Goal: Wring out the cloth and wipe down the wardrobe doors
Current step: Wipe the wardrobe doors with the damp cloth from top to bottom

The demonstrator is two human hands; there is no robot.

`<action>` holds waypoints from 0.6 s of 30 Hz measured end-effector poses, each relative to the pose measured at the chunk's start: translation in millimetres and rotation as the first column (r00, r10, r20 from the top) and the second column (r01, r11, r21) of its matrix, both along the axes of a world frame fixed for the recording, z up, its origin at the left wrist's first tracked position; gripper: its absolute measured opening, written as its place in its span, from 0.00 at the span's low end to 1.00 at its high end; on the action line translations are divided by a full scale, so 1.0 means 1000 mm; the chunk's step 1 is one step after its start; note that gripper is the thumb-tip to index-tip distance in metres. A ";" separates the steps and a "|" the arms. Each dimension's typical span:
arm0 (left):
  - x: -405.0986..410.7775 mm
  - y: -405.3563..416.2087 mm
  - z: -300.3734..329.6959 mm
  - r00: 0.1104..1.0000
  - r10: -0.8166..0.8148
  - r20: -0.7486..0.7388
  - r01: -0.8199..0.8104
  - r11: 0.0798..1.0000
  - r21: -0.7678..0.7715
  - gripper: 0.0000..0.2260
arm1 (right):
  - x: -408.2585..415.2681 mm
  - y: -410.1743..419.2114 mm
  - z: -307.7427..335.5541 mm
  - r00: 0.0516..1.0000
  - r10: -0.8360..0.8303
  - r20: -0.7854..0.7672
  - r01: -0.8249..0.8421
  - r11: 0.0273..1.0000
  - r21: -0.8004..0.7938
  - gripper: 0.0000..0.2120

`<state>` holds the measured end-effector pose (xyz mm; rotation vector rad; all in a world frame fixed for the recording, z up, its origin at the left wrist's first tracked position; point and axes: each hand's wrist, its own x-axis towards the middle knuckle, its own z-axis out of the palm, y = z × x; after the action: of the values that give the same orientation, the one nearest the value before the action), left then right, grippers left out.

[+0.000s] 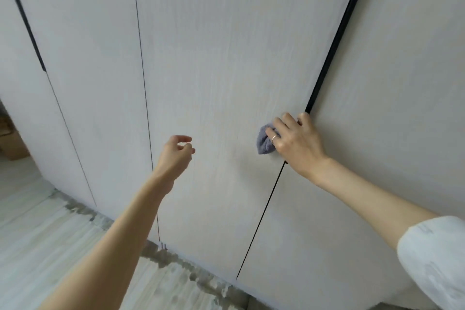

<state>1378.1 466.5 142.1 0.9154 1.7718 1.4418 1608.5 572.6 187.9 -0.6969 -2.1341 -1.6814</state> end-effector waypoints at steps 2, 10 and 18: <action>-0.018 -0.010 0.056 1.000 0.004 -0.014 -0.004 1.000 -0.015 0.11 | -0.012 -0.001 0.068 0.998 -0.062 0.020 0.062 0.998 -0.003 0.14; -0.055 -0.025 0.240 0.995 -0.089 -0.051 0.090 0.996 0.011 0.11 | -0.054 -0.011 0.290 0.984 -0.170 -0.049 0.171 0.985 0.015 0.10; -0.112 -0.037 0.346 0.976 -0.130 -0.173 0.148 0.984 0.095 0.12 | -0.102 -0.035 0.379 0.949 -0.140 -0.282 0.087 0.978 -0.190 0.14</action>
<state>1266.0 429.2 488.4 1.2237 1.7228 1.4157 1506.4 537.7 566.9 -1.0692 -2.0747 -1.3502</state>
